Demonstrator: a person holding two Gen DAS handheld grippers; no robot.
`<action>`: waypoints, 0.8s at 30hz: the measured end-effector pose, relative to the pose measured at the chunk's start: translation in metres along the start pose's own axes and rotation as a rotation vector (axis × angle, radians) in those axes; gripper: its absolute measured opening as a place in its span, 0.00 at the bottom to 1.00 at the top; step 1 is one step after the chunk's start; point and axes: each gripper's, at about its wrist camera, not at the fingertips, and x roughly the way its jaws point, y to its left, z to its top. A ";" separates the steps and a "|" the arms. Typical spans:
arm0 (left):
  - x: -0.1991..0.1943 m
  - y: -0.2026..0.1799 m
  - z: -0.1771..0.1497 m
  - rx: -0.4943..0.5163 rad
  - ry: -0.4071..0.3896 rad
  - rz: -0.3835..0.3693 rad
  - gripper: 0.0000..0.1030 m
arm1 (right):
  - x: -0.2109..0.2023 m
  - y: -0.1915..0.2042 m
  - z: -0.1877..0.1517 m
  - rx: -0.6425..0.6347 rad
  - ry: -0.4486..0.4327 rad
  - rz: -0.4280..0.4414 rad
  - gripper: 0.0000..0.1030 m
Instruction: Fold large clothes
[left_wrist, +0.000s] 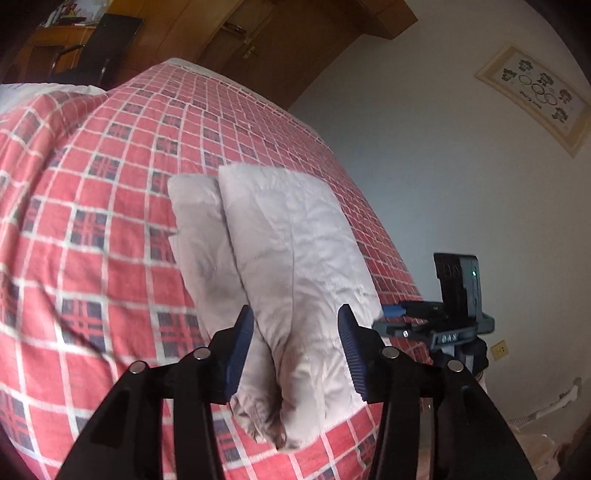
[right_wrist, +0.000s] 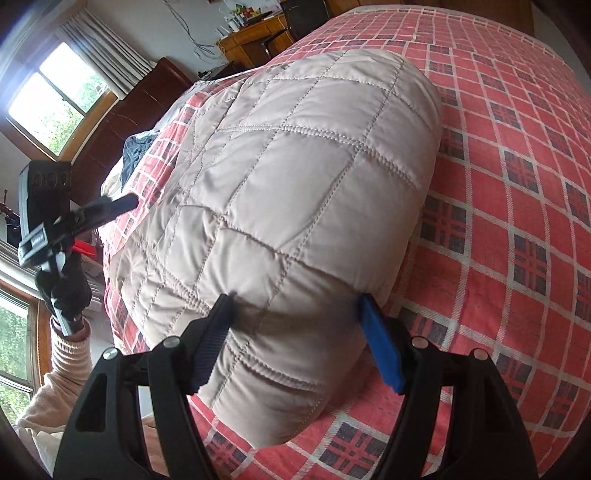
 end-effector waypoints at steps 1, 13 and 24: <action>0.008 0.004 0.011 -0.011 0.016 0.009 0.47 | 0.000 -0.001 0.000 0.000 -0.001 0.001 0.68; 0.079 0.022 0.059 -0.102 0.074 0.019 0.22 | -0.001 -0.012 0.001 0.004 0.003 0.014 0.69; 0.037 0.030 0.051 -0.112 0.007 -0.009 0.09 | 0.001 0.000 0.004 -0.029 0.001 0.014 0.69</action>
